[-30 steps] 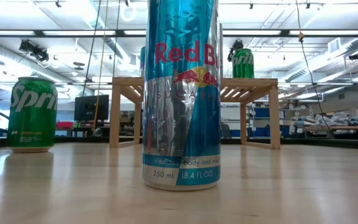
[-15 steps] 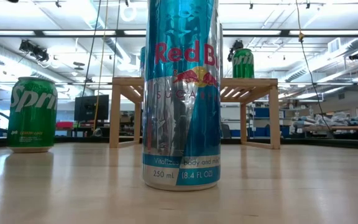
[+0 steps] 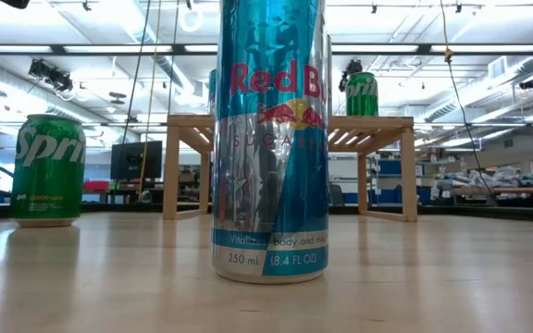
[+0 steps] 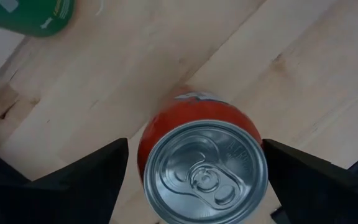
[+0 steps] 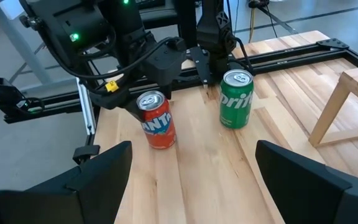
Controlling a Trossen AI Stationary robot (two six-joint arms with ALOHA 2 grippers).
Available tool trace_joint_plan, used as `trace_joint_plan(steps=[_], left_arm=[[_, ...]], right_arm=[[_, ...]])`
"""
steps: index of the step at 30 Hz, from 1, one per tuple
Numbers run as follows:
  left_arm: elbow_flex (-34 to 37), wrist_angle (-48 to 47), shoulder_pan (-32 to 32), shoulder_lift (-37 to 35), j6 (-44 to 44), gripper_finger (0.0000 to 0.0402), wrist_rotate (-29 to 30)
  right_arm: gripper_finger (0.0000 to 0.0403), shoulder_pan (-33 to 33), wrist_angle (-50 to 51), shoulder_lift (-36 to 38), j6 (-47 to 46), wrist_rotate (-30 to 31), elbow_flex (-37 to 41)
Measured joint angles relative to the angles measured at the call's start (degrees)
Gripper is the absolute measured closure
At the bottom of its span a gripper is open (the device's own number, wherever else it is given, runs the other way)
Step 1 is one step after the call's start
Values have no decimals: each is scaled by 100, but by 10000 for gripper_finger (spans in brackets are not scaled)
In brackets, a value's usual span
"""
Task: Place canned beverage on shelf
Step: Put the red soda can on the shelf aligned with the other red soda can
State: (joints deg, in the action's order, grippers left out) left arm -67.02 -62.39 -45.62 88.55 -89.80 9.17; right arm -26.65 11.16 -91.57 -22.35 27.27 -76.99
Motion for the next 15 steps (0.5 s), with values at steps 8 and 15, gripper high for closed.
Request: trace_joint_plan(steps=[8, 15], left_arm=[[0, -31, 12, 0, -69, 35, 8], [0, -65, -5, 0, -66, 35, -10]], right_arm=[[51, 0, 1, 0, 0, 0, 0], [51, 0, 2, 0, 0, 0, 0]])
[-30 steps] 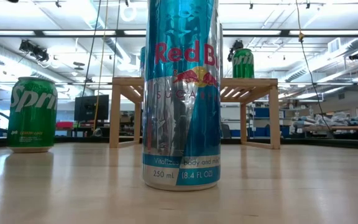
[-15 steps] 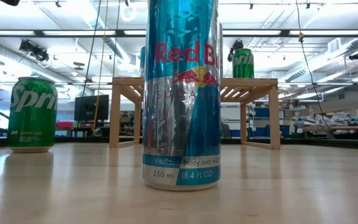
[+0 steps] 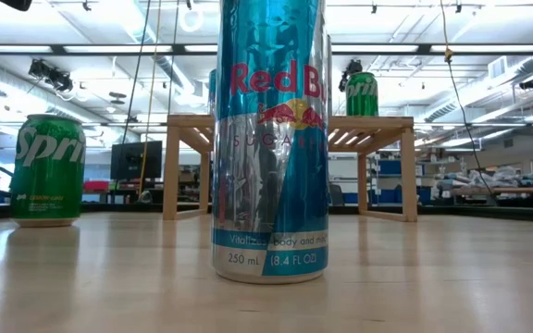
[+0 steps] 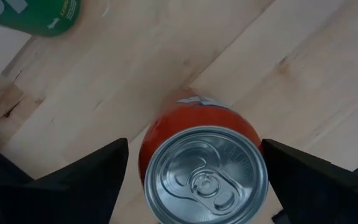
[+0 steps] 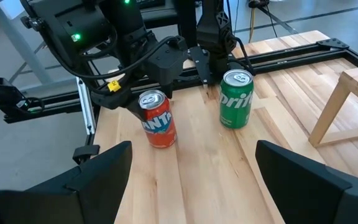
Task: Place canned beverage on shelf
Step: Put the red soda can on the shelf aligned with the other red soda can
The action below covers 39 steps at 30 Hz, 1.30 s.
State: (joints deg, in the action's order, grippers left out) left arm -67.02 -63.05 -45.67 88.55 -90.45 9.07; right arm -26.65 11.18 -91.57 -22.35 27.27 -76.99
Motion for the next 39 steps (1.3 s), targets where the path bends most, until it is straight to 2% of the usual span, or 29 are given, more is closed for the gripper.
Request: trace_joint_plan(steps=[8, 19, 30, 39], left_arm=[[0, 13, -22, 0, -28, 35, -246], [0, 21, -14, 0, 23, 36, -252], [0, 178, -14, 0, 165, 92, -256], [-2, 223, -14, -2, 512, 99, -371]], right_arm=[[51, 0, 0, 0, 0, 0, 0], [51, 0, 0, 0, 0, 0, 0], [51, 0, 0, 0, 0, 0, 0], [51, 0, 0, 0, 0, 0, 0]])
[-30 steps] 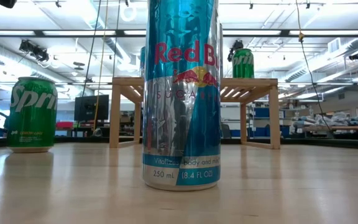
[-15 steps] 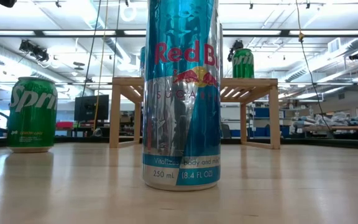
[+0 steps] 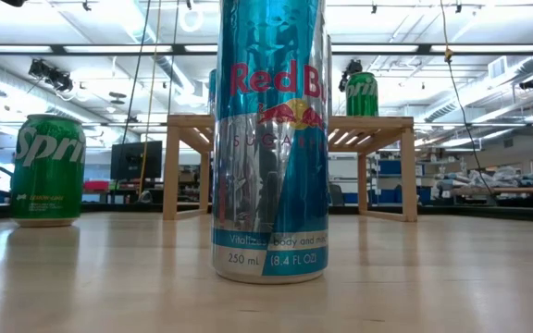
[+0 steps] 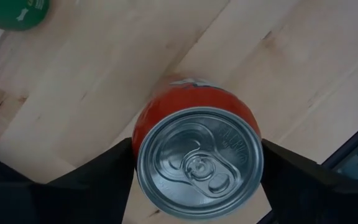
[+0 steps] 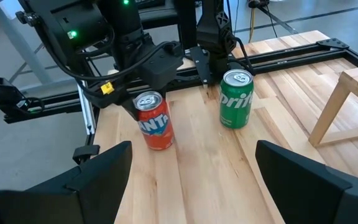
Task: Place canned beverage on shelf
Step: Put the red soda can on the shelf aligned with the other red soda can
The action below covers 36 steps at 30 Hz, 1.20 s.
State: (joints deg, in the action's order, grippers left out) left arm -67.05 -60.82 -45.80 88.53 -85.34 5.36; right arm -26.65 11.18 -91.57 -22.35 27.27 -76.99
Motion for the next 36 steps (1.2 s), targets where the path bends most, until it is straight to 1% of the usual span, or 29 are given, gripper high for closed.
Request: trace_joint_plan(steps=[5, 13, 20, 28, 32, 36], left_arm=[[0, 4, 0, 0, 308, 100, -39], [-196, -68, 207, 17, 970, 101, -200], [-456, -322, 523, 17, 1668, 101, -330], [-1039, -929, 1019, 9, 2448, 101, -316], [-1500, -1297, 1330, 7, 3106, 101, -305], [-1917, -1703, 1733, 2, 3797, 101, -309]], right_arm=[[51, 9, -49, 0, 2, 4, 0], [51, 134, -721, 2, 0, -178, 0], [51, 214, -637, 2, 2, -184, 0], [51, 254, -52, 2, -75, -188, 0], [51, 262, 168, 2, -353, -188, 0], [51, 269, 327, 2, -346, -192, 0]])
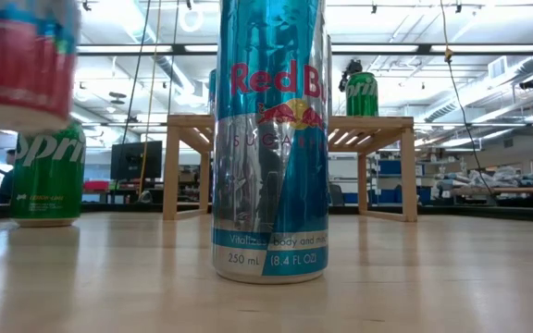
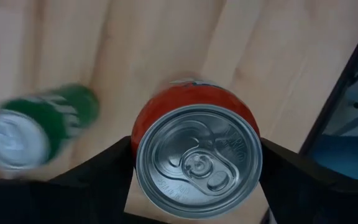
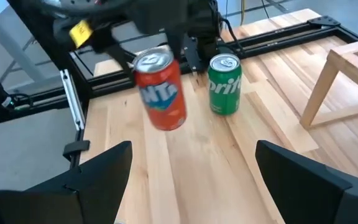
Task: Place canned beverage on shelf
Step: Put the red soda can on the shelf aligned with the other red soda can
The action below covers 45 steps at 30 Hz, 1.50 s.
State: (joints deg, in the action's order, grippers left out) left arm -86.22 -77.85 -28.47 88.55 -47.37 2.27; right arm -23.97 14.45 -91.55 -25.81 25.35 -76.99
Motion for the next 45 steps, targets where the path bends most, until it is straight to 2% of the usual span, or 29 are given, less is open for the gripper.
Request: trace_joint_plan(steps=[4, 8, 14, 29, 38, 45], left_arm=[[-270, -282, 528, -4, 701, 101, 5], [-421, -355, 1120, -4, 1368, 102, 25], [-653, -397, 1950, 0, 2440, 102, 19], [-1759, -1100, 3928, -2, 4148, 96, -73], [-2336, -966, 4634, -2, 4858, 94, -104], [-2415, -245, 4807, 2, 5377, 93, -102]], right_arm=[[51, 2, 67, 0, -15, -88, 0], [51, -10, 320, 51, -150, -596, 0], [51, -187, 737, 81, -154, -213, 0], [51, -266, 877, 87, -161, -172, 0], [51, -131, 879, 87, 35, -101, 0], [51, 36, 897, 87, 153, -118, 0]])
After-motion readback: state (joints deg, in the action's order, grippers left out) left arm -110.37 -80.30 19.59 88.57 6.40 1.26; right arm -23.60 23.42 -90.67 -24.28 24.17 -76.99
